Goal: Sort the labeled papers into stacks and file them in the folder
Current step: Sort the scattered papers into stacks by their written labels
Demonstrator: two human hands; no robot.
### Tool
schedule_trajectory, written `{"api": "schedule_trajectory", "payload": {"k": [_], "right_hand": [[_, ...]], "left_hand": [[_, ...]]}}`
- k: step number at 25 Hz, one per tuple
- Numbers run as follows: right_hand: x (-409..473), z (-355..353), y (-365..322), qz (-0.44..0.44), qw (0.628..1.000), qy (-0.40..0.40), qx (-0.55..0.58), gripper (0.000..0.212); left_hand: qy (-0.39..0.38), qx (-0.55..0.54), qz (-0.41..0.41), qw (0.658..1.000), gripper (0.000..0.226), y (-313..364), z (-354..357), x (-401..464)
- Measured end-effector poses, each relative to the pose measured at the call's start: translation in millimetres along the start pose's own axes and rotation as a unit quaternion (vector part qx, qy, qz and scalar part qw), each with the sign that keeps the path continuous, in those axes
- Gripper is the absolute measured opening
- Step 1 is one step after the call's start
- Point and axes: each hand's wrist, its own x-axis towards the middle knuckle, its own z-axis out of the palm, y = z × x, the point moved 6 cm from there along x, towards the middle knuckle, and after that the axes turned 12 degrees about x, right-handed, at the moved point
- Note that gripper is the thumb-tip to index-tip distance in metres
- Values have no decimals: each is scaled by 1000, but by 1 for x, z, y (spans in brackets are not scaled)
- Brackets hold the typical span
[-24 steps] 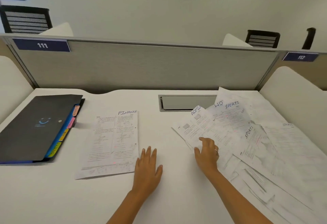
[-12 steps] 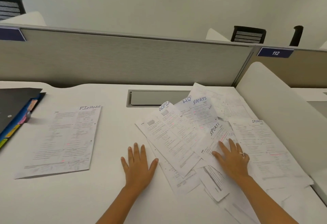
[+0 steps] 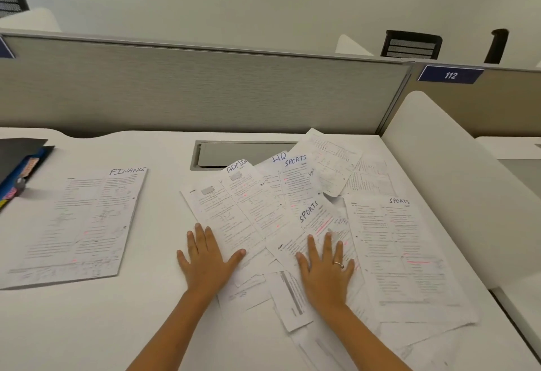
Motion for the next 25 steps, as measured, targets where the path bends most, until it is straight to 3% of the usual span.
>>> {"api": "schedule_trajectory", "payload": {"k": [5, 9, 11, 14, 17, 20, 25], "right_hand": [[-11, 9, -24, 3, 1000, -8, 6, 75], [23, -22, -26, -18, 998, -6, 51, 46], [50, -40, -16, 10, 995, -15, 96, 55], [81, -53, 0, 64, 993, -59, 80, 82], [99, -54, 7, 71, 992, -94, 49, 87], [112, -55, 8, 60, 991, -87, 83, 67], [127, -81, 3, 4, 964, -21, 264, 9]], "left_hand": [[24, 7, 3, 1000, 100, -27, -10, 11], [57, -6, 24, 998, 84, -19, -15, 7], [86, 6, 61, 994, 76, -6, -12, -5], [75, 36, 97, 992, 87, 0, 6, -21], [68, 55, 101, 991, 77, -5, 16, -27], [73, 72, 102, 990, 71, -8, 18, -28], [87, 70, 107, 988, 70, -10, 20, -28]]}}
